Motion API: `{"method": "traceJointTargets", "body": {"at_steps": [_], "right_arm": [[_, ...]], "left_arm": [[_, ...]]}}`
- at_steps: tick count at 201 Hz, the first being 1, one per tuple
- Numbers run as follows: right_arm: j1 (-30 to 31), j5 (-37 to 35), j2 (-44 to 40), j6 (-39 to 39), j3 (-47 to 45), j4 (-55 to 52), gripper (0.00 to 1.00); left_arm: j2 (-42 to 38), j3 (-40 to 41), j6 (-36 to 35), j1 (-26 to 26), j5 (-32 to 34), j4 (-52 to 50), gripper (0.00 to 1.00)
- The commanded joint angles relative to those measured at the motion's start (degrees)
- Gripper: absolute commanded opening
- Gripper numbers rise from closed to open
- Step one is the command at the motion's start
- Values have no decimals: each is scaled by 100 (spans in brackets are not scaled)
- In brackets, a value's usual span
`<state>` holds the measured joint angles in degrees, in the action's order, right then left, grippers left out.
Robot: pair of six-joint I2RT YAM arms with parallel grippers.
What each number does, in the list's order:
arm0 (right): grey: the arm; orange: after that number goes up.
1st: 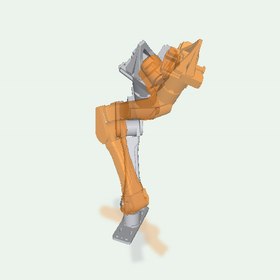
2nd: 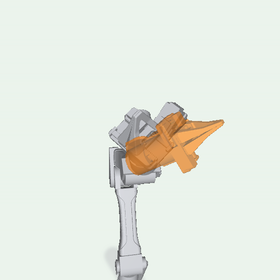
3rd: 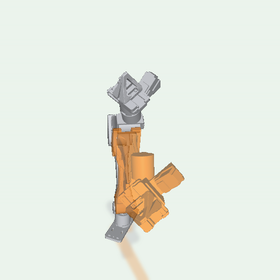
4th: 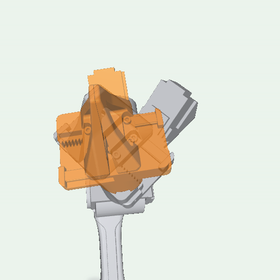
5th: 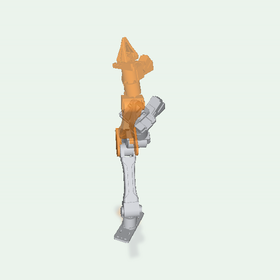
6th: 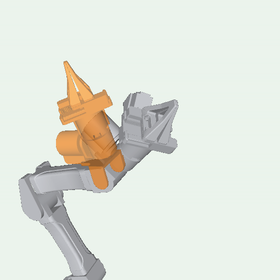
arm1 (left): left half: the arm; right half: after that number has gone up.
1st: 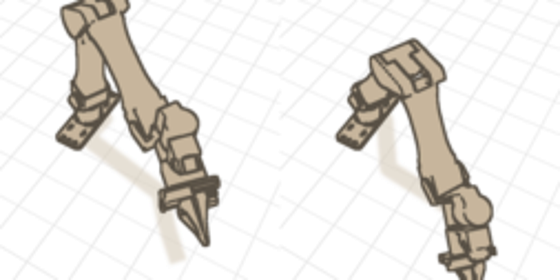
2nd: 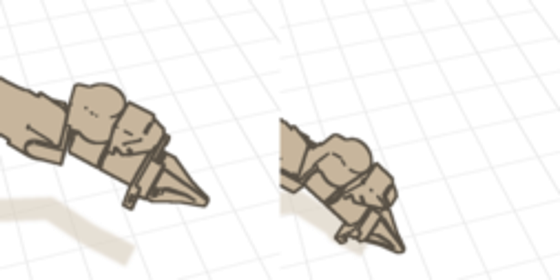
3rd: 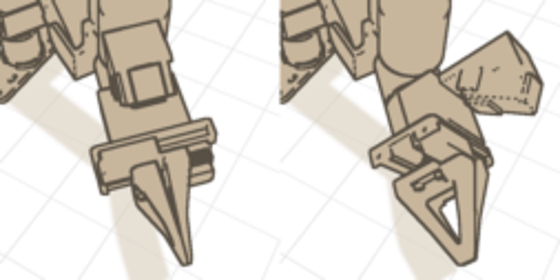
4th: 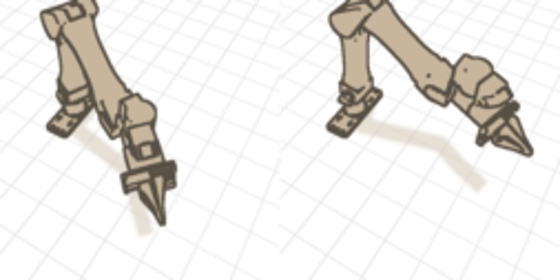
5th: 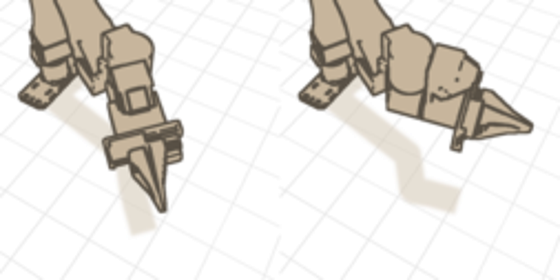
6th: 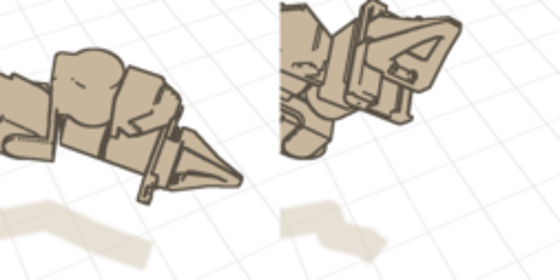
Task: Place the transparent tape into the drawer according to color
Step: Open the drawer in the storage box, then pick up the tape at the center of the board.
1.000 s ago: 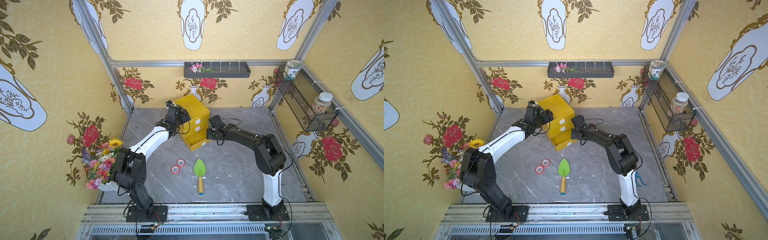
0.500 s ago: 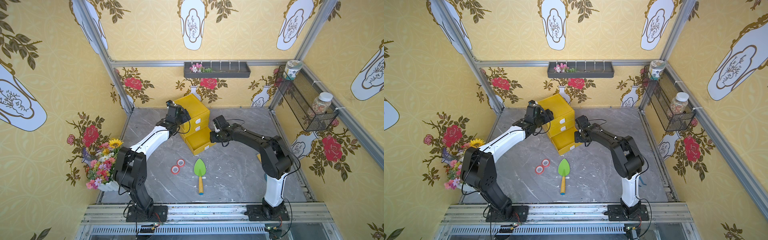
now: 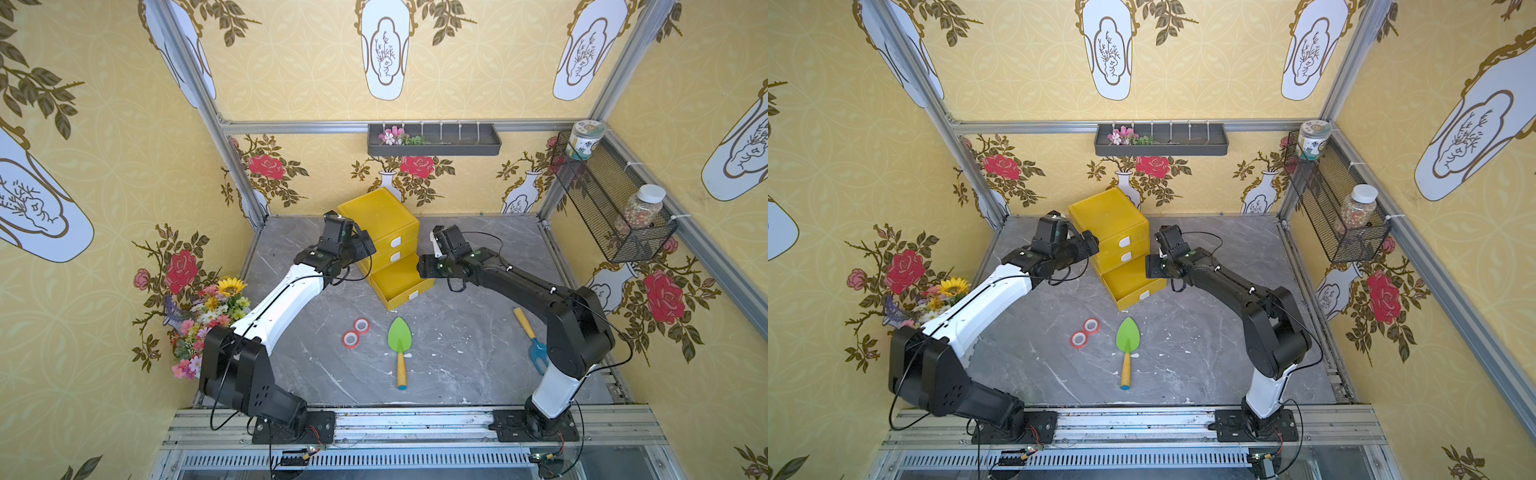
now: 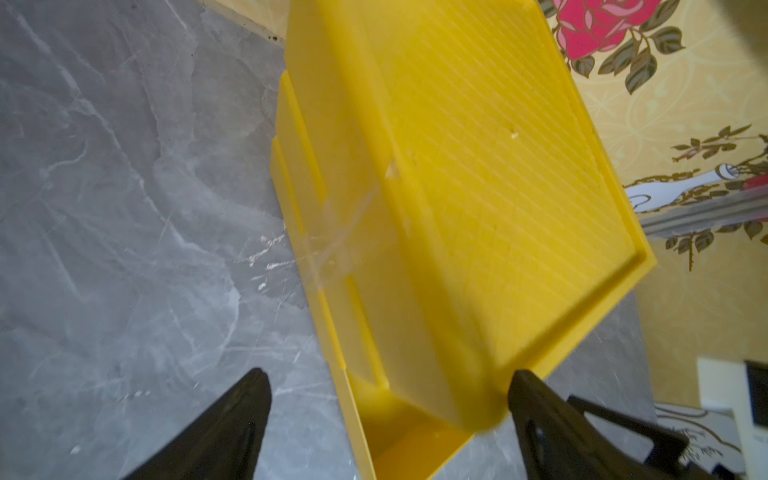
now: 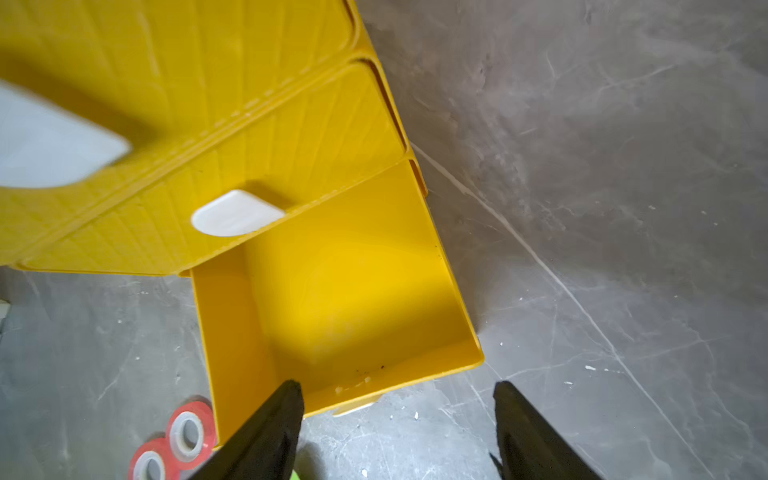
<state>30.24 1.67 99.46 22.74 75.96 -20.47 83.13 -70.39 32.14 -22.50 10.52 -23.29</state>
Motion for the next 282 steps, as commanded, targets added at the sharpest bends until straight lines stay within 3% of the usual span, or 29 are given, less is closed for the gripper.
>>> {"method": "traceJointTargets", "body": {"at_steps": [1,60,108,172,233,282], "right_arm": [[60,122,-257,94,-248,354,76],[305,185,-561,230,-911,667,76],[360,132,-611,346,-1393,895,76],[346,-41,-656,379,-1653,1052,76],[315,-18,-468,418,-1611,1121,76],[302,2,-437,447,-1617,1198,76]], "left_arm": [[-546,513,244,0,-176,-365,94],[-1725,2052,765,-271,-387,-590,91],[-1634,2865,1233,-637,-399,-748,90],[-1169,2803,1135,-900,-383,-1533,82],[-582,2705,970,-1046,-513,-1669,81],[-5,2406,427,-1063,-367,-1770,78]]}}
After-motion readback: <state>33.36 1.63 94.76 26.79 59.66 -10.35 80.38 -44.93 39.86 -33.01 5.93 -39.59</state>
